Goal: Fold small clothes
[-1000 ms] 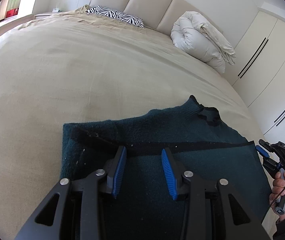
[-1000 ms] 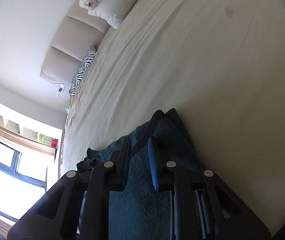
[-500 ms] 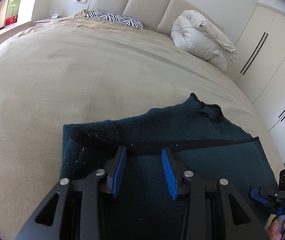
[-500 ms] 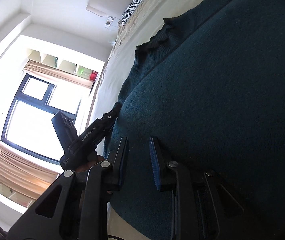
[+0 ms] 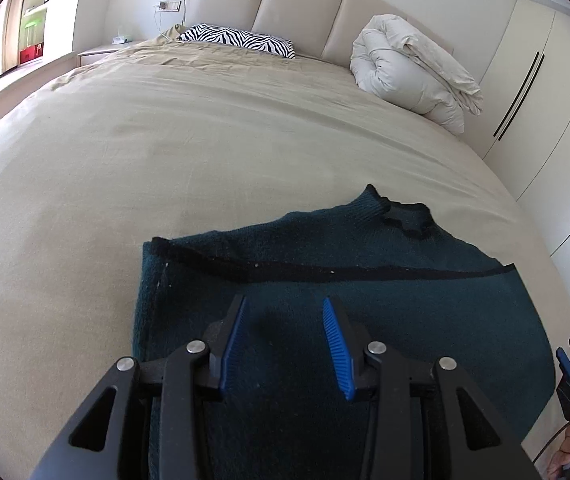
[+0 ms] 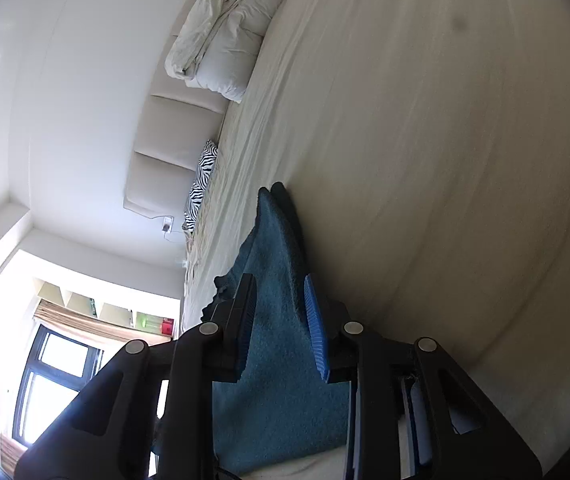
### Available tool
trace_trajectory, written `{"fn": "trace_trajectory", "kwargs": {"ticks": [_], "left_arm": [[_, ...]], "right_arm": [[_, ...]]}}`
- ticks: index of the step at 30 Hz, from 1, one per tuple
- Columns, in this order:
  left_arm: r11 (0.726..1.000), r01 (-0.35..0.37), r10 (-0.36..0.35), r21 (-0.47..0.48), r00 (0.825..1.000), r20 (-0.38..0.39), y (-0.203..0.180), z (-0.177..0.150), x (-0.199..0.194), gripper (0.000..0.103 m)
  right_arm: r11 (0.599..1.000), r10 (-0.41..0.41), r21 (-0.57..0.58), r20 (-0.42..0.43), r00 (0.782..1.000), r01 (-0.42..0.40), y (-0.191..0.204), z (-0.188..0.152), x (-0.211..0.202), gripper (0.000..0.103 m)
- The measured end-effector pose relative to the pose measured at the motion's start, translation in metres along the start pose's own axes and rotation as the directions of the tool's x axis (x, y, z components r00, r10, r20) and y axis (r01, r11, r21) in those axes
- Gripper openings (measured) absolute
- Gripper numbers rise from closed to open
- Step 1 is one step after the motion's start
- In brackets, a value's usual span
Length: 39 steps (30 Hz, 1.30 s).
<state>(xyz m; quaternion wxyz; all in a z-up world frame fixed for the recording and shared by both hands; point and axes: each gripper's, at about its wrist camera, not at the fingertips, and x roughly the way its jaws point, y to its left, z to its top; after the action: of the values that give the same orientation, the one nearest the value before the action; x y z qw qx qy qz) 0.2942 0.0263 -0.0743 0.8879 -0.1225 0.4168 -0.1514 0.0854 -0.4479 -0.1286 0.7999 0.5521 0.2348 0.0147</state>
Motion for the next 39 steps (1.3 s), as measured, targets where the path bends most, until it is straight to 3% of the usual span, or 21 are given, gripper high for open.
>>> {"fn": "trace_trajectory", "kwargs": {"ticks": [3,6,9,12,14,16,21,27,30,34,36,38,39], "left_arm": [[0.996,0.088,-0.087,-0.015,0.996,0.033,-0.026,-0.029,-0.041,0.049],[0.989,0.144,-0.144,0.013,0.99,-0.004,-0.052,-0.061,-0.051,0.053],[0.997,0.072,-0.069,0.038,0.994,-0.082,-0.053,-0.08,-0.033,0.054],[0.998,0.059,-0.058,0.008,0.992,-0.115,-0.036,-0.087,-0.029,0.043],[0.998,0.031,-0.023,0.062,0.993,-0.12,-0.039,-0.093,-0.033,0.043],[0.994,0.016,-0.003,0.109,0.993,-0.122,-0.041,-0.1,-0.033,0.043],[0.995,0.032,-0.02,0.093,0.993,-0.12,-0.036,-0.102,-0.031,0.043],[0.993,0.03,-0.018,0.113,0.994,-0.108,-0.037,-0.107,-0.031,0.043],[0.993,0.03,-0.018,0.116,0.994,-0.104,-0.038,-0.107,-0.03,0.043],[0.993,0.04,-0.03,0.107,0.994,-0.102,-0.035,-0.107,-0.032,0.043],[0.994,0.051,-0.041,0.099,0.994,-0.101,-0.034,-0.107,-0.034,0.043],[0.994,0.064,-0.055,0.089,0.993,-0.103,-0.03,-0.107,-0.039,0.043],[0.995,0.065,-0.056,0.081,0.993,-0.106,-0.027,-0.106,-0.043,0.043]], "right_arm": [[0.996,0.075,-0.038,-0.144,0.987,-0.081,0.032,-0.035,0.015,0.025],[0.988,0.068,-0.117,-0.271,0.96,-0.103,0.069,-0.084,0.056,0.025],[0.988,0.065,-0.108,-0.38,0.923,-0.114,0.073,-0.114,0.091,0.025],[0.994,-0.037,-0.107,-0.433,0.9,-0.011,0.048,-0.124,0.113,0.025],[0.997,0.027,-0.057,-0.423,0.906,-0.056,0.03,-0.123,0.104,0.022],[0.998,0.035,-0.041,-0.376,0.926,-0.054,0.018,-0.112,0.09,0.021],[0.996,-0.08,-0.054,-0.186,0.979,0.071,-0.006,-0.054,0.036,0.021],[0.978,-0.207,-0.02,0.016,0.978,0.207,-0.011,-0.026,-0.017,0.025],[0.981,-0.188,-0.05,0.02,0.982,0.189,0.004,-0.033,-0.024,0.025],[0.979,-0.156,-0.142,-0.051,0.986,0.147,0.043,-0.048,-0.013,0.026],[0.977,-0.136,-0.179,-0.101,0.986,0.116,0.06,-0.057,-0.008,0.033],[0.979,-0.113,-0.187,-0.147,0.983,0.085,0.075,-0.072,0.004,0.059],[0.978,-0.102,-0.196,-0.162,0.982,0.069,0.081,-0.078,0.01,0.06]]}}
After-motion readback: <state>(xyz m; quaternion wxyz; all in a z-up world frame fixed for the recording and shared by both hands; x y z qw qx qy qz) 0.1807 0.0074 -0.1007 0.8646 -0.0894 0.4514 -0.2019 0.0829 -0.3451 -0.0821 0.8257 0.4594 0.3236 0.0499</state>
